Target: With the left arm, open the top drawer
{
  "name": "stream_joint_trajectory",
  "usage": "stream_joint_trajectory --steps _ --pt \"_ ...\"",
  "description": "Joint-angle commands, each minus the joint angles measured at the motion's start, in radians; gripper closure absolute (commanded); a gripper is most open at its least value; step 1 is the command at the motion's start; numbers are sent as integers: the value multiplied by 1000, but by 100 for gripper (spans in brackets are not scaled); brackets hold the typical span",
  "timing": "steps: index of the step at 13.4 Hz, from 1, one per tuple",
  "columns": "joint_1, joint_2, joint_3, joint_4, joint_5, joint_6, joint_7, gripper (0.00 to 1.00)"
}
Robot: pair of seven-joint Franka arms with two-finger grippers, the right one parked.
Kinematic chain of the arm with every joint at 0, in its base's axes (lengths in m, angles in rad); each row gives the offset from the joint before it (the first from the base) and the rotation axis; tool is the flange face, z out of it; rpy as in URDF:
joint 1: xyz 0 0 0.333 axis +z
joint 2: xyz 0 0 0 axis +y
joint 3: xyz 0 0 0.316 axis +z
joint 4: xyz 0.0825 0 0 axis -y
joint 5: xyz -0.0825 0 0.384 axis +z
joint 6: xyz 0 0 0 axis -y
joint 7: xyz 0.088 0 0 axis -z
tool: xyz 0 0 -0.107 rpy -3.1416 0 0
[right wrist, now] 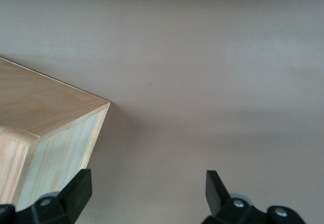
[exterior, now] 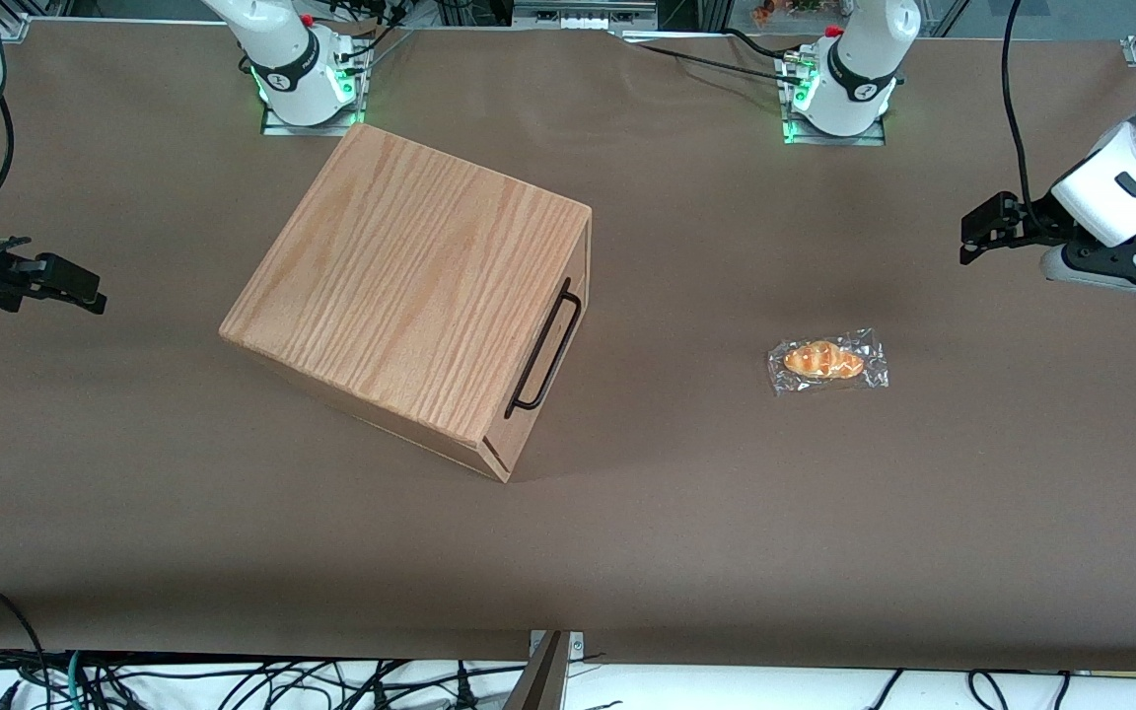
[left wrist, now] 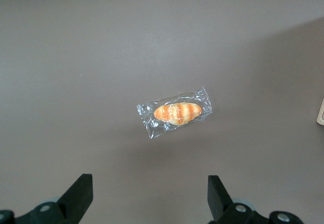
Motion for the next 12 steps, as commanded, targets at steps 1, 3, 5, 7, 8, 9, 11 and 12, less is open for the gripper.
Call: stream_joint_trajectory --steps 1,3,5,7,8,9,11,12 --pt "0 4 4 12 -12 -7 -3 0" --pt "0 6 4 12 -10 -7 -6 0" --pt "0 6 4 12 -9 -7 -9 0" --pt "0 4 4 11 -7 -10 -12 0" --pt "-2 4 4 11 -7 -12 -12 0" --pt "-2 6 4 11 -4 -23 -11 0" --pt "-2 7 2 12 -3 -27 -9 0" --pt "-2 10 4 12 -3 -27 -9 0"
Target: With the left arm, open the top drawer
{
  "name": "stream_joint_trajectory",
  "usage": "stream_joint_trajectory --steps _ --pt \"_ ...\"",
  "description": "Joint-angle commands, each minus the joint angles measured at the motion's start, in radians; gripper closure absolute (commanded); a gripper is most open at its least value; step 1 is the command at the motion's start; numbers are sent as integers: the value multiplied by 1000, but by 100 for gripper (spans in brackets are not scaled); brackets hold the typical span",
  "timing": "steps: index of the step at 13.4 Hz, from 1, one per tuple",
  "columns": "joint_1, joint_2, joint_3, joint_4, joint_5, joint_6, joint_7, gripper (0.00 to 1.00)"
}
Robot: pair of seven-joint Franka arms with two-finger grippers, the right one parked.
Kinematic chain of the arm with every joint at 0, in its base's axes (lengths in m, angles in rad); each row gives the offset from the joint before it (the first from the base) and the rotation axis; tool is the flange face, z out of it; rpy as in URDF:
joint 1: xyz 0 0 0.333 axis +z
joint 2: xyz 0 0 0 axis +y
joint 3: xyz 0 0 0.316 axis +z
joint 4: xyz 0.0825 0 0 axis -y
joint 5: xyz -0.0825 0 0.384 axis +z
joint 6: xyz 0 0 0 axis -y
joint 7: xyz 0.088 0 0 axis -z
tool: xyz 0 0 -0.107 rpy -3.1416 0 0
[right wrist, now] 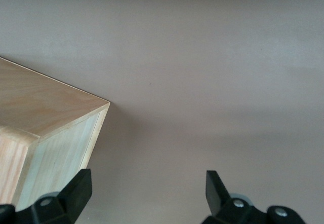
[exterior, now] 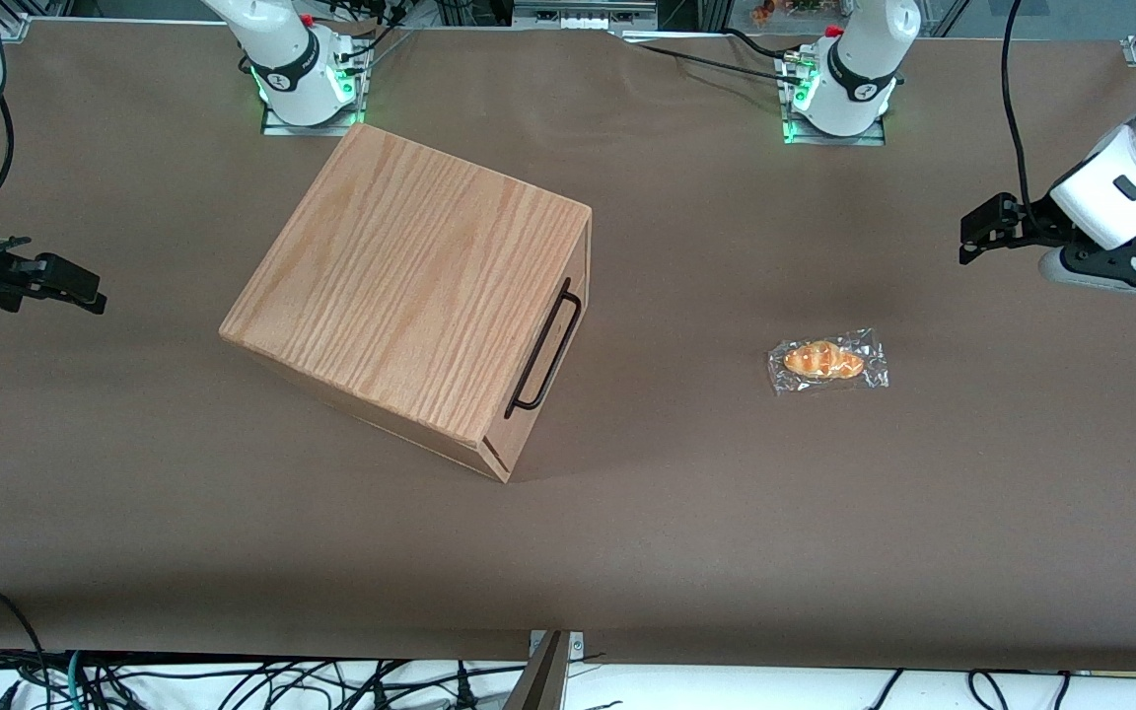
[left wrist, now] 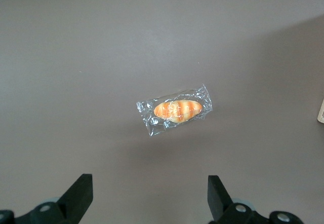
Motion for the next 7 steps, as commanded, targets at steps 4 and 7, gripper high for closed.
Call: stream_joint_trajectory --steps 4,7 --pt "-2 7 3 12 -3 -17 -7 0" --pt "-1 7 3 12 -3 -19 -8 0"
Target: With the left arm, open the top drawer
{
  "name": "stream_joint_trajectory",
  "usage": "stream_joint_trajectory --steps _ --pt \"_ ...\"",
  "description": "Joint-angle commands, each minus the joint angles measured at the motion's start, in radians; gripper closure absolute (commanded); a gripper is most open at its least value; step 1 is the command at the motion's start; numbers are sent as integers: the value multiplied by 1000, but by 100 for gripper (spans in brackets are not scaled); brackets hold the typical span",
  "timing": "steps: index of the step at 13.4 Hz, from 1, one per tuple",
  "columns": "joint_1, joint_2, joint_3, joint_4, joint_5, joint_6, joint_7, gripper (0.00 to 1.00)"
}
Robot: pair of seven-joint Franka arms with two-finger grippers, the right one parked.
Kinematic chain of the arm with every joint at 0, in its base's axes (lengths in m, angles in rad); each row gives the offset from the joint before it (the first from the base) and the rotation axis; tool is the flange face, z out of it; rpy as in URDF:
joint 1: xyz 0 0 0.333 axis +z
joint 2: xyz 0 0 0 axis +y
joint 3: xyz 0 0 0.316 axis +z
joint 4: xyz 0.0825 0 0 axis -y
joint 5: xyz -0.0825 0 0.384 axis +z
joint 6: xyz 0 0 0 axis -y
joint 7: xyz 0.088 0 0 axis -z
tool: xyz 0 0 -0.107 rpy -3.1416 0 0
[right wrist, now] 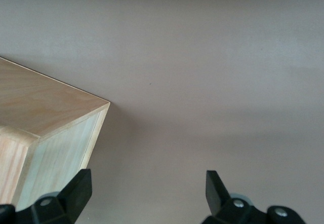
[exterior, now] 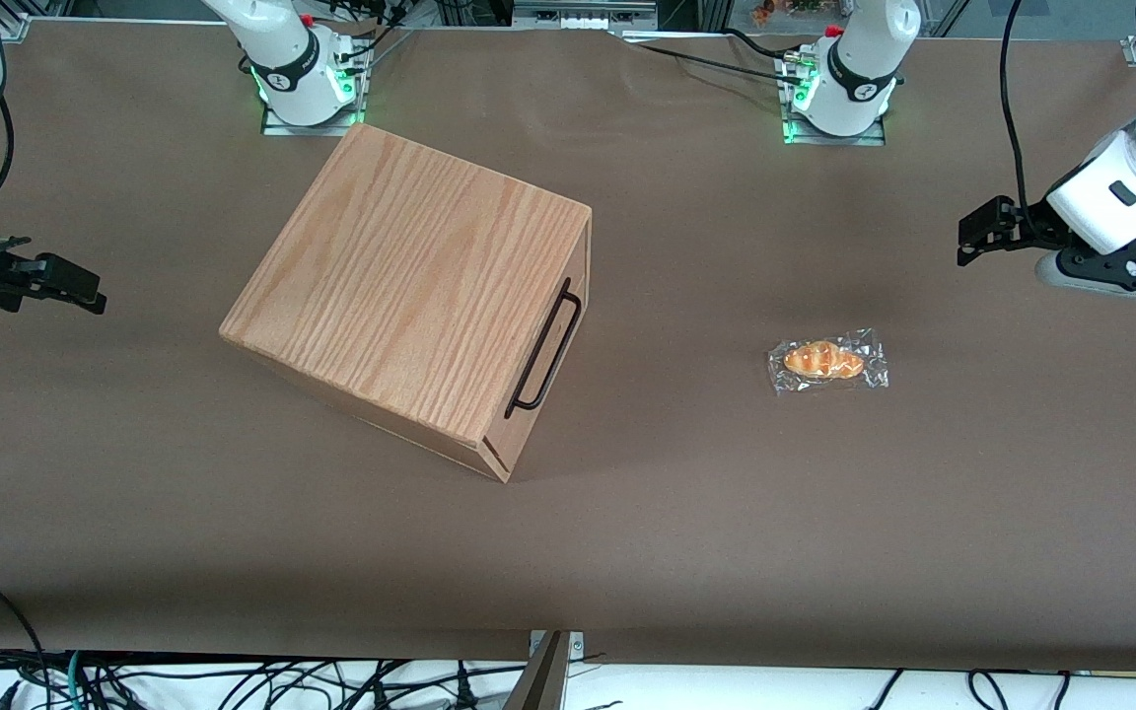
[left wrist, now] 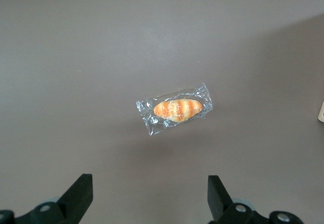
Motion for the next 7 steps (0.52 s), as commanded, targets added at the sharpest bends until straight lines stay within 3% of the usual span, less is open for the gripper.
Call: stream_joint_trajectory --steps 1,7 --pt "-1 2 3 12 -3 -18 -8 0" --pt "-11 3 -2 11 -18 -42 2 0"
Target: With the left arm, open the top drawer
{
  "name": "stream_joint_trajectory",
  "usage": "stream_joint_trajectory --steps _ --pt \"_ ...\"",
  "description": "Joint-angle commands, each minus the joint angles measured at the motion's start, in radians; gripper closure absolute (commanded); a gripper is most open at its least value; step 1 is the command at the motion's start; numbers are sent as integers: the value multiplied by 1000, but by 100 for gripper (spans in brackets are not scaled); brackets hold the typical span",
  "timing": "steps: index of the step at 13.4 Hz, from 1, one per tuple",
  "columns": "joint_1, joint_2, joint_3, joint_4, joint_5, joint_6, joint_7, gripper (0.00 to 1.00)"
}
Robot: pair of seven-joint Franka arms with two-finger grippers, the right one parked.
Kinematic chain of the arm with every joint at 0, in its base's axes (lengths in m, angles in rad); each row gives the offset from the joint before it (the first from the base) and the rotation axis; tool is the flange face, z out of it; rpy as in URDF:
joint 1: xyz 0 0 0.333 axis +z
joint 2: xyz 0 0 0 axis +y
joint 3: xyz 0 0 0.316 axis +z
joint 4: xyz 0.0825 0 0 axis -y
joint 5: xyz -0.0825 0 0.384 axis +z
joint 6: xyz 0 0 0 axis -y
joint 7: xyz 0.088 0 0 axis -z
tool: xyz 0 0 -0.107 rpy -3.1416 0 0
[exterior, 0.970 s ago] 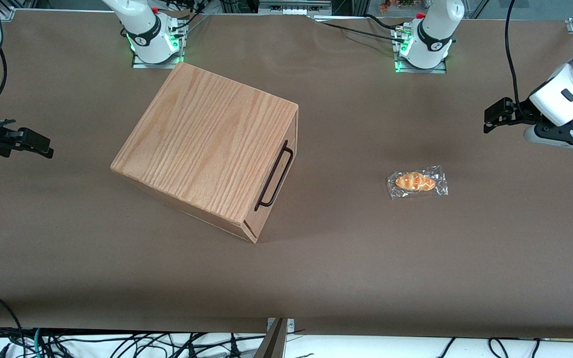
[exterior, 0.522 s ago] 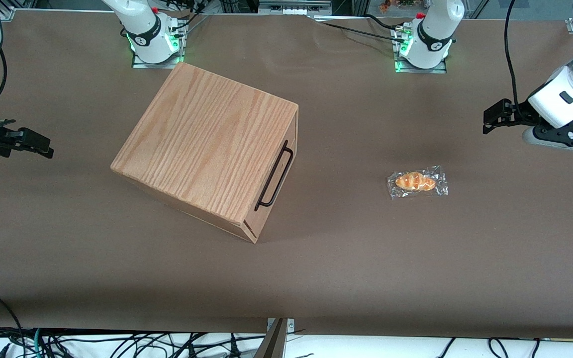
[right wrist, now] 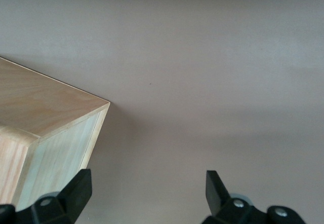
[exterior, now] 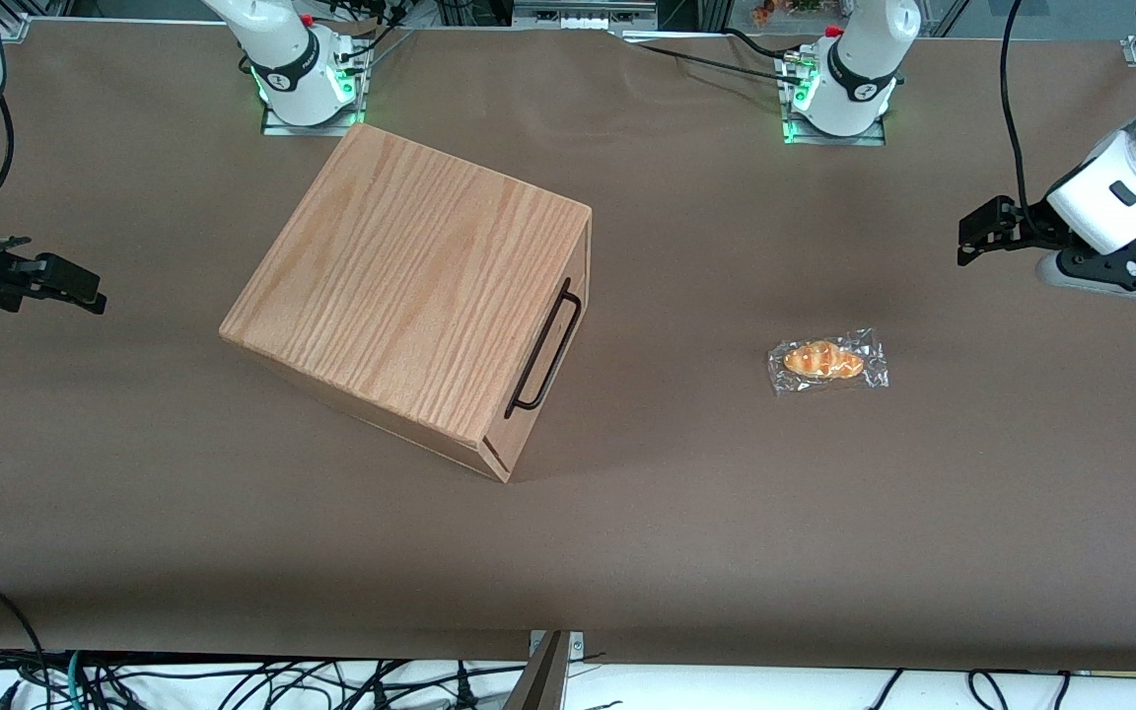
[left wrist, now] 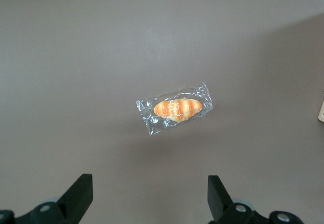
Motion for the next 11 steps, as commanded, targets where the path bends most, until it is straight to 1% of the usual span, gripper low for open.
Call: stream_joint_trajectory --steps 1,3,4,6,8,10,11 --pt "-22 6 -6 14 -23 -44 4 0" --pt "-55 50 -31 14 -55 -38 4 0" --pt "-75 96 -37 26 -80 -34 5 0" --pt "-115 208 -37 122 -167 -32 4 0" --pt "-176 291 -37 203 -218 -24 -10 0" --pt "-233 354 -37 274 -258 30 -10 0" --pt "-255 374 -37 284 -307 75 -10 0"
